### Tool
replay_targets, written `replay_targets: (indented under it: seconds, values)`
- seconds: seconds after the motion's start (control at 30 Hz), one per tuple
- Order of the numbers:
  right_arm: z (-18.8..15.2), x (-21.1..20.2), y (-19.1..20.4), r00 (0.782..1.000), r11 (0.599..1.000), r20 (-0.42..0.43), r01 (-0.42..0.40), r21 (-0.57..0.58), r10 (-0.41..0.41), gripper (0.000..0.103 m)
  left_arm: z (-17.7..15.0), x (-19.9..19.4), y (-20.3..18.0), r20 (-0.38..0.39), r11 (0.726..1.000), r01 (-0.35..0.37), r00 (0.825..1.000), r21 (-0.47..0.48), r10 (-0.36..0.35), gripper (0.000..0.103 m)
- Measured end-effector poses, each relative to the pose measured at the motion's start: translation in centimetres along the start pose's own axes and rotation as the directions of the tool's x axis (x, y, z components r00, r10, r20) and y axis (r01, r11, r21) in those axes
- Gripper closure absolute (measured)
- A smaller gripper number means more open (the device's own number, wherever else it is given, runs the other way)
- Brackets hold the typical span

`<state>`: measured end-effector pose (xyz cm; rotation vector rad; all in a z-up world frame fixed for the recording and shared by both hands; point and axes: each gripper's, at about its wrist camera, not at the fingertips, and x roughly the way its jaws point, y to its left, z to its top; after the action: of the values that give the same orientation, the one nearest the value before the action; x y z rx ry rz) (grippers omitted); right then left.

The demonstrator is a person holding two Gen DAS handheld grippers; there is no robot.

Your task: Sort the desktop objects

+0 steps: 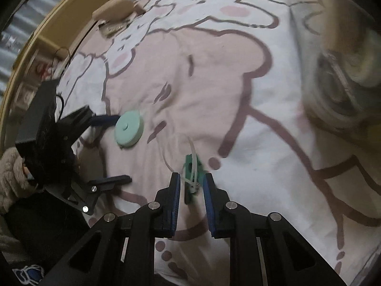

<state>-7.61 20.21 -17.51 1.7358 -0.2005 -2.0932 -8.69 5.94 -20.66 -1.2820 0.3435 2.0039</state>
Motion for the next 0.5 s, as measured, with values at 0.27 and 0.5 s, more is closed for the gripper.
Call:
replay_targets:
  seconds: [0.27, 0.5]
  values:
    - [-1.3, -0.9, 2.9, 0.994, 0.971, 0.047, 0.111, -0.213, -0.103, 0.08, 0.4, -0.6, 0.7, 0.022, 0.999, -0.033, 0.999, -0.037, 0.034, 0.026]
    - [-2.2, 1.2, 3.7, 0.976, 0.925, 0.039, 0.215, -0.312, -0.214, 0.037, 1.0, -0.4, 0.4, 0.023, 0.998, -0.047, 0.999, -0.032, 0.047, 0.027]
